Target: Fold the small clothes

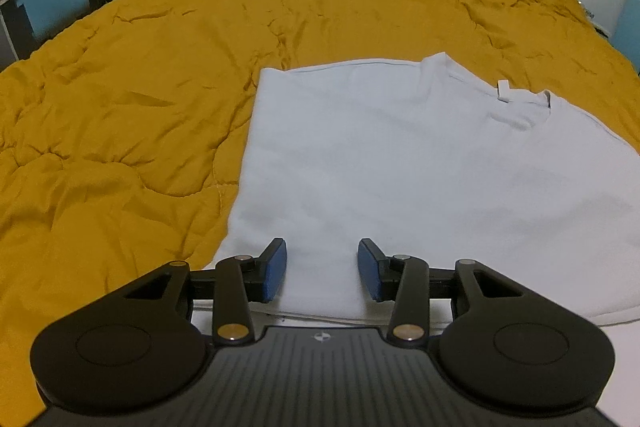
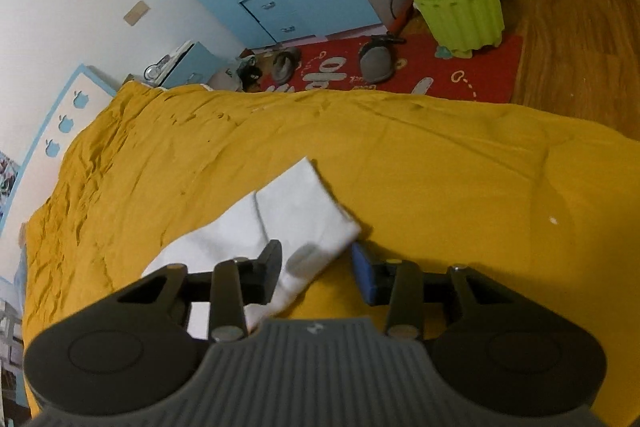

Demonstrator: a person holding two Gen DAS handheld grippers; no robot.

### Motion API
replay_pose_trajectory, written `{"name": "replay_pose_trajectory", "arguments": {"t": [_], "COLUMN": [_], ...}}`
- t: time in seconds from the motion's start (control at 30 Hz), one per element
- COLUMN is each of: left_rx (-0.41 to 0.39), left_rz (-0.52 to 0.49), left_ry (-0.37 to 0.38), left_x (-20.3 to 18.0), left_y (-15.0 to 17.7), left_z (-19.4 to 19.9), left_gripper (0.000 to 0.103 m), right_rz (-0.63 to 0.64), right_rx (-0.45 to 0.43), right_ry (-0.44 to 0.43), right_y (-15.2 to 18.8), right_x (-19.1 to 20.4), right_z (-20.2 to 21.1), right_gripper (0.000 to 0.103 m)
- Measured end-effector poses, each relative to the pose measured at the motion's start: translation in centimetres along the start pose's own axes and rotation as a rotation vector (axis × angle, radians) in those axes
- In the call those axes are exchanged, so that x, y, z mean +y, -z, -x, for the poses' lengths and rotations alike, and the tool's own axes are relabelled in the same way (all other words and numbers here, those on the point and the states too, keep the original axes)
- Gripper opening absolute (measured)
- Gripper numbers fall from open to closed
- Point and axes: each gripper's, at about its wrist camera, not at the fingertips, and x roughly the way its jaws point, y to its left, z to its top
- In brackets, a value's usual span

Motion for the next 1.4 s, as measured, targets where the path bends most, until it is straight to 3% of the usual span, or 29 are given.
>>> {"name": "replay_pose_trajectory", "arguments": {"t": [0.1,0.3,0.5,0.7,0.9,1.1,1.23,1.4], "left_rx": [-0.003,-0.024,-0.052,-0.093,-0.127,-0.151,-0.168,-0.148], "left_rz": [-0.002,0.016,0.053,0.086,0.118,0.146,0.159,0.199], "left_ry": [-0.003,0.007,0.052,0.099,0.153,0.208,0.206,0.196], "left_x": [0.0,1.0,2.9,5.4,8.2,10.6,12.4,14.3], "left_y": [-0.2,-0.3,-0.4,-0.4,-1.0,-2.1,-2.9,-3.3], "left_z": [0.1,1.1,2.8,4.6,6.2,7.3,7.3,5.9], "left_gripper": [0.05,0.05,0.05,0.05,0.05,0.049,0.049,0.046], "right_rz": [0.012,0.343,0.604,0.733,0.772,0.787,0.806,0.834], "right_rx": [-0.016,-0.147,-0.229,-0.258,-0.223,-0.139,-0.073,0.056], "right_ry": [0.025,0.078,-0.101,-0.297,-0.483,-0.58,-0.607,-0.584], "right_y": [-0.2,1.7,5.7,11.6,18.6,27.3,34.7,45.0], "right_x": [0.7,8.6,21.5,33.8,43.9,50.8,53.9,54.9], "right_z": [-0.4,3.6,10.2,16.0,20.1,20.8,19.6,16.0], "right_gripper": [0.001,0.0,0.0,0.0,0.0,0.0,0.0,0.0]}}
